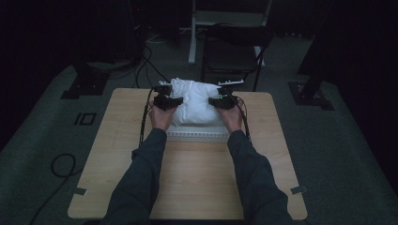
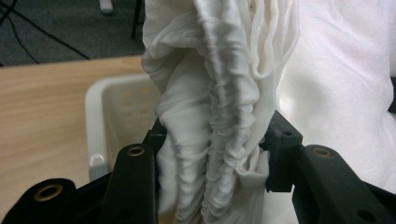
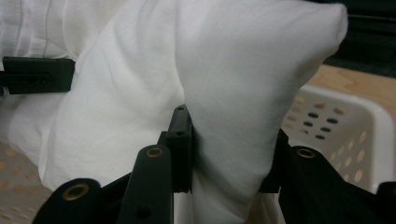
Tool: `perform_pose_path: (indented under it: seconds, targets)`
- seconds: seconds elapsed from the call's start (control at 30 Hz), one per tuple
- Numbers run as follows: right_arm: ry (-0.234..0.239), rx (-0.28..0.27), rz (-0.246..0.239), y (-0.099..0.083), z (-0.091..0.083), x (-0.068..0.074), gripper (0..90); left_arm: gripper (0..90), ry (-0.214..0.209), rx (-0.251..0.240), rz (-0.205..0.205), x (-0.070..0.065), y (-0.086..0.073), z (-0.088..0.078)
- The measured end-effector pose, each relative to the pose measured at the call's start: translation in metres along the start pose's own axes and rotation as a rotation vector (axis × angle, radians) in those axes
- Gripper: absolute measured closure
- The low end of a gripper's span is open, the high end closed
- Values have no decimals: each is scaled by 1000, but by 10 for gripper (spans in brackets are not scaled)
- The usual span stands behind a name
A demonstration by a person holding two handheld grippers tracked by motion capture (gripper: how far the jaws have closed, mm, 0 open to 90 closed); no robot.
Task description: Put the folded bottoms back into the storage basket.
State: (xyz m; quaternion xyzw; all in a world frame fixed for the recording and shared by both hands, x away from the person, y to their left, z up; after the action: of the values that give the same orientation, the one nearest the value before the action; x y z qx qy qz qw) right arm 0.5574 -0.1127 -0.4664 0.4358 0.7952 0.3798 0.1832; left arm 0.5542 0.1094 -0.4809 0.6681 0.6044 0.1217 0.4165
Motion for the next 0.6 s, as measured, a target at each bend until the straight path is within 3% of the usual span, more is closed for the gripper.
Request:
perform_pose_path:
  seconds: [0.27,0.4,0.47,0.5,0.6]
  targets:
    - [7,80,-17,-19,8,3,653,548,22,88,-11,1,-23,8]
    - [-10,154,-12,-33,10,0,576,429,64,144,15,-3,-31,4]
    - [-47,196,-8,-38,8,-4,467,380,72,116,16,-3,-31,-3]
    - [-56,197,-14,-39,7,-6,396,374,58,101,8,-2,-30,-7]
    - [-106,163,-11,-38,-5,-12,338,374,58,79,10,3,-27,-19]
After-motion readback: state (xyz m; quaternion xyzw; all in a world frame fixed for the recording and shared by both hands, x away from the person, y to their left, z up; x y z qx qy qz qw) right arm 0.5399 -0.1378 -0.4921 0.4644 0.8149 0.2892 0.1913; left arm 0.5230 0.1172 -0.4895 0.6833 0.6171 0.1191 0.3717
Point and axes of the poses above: each handheld gripper's, and its own axes: z roughly forward along the jaws, y roughly out of its top, x roughly to its left, the point moved 4 cm from there along z, roughly forward along the jaws, and after that the axes turned 10 degrees about -z, right-handed, at the moved point
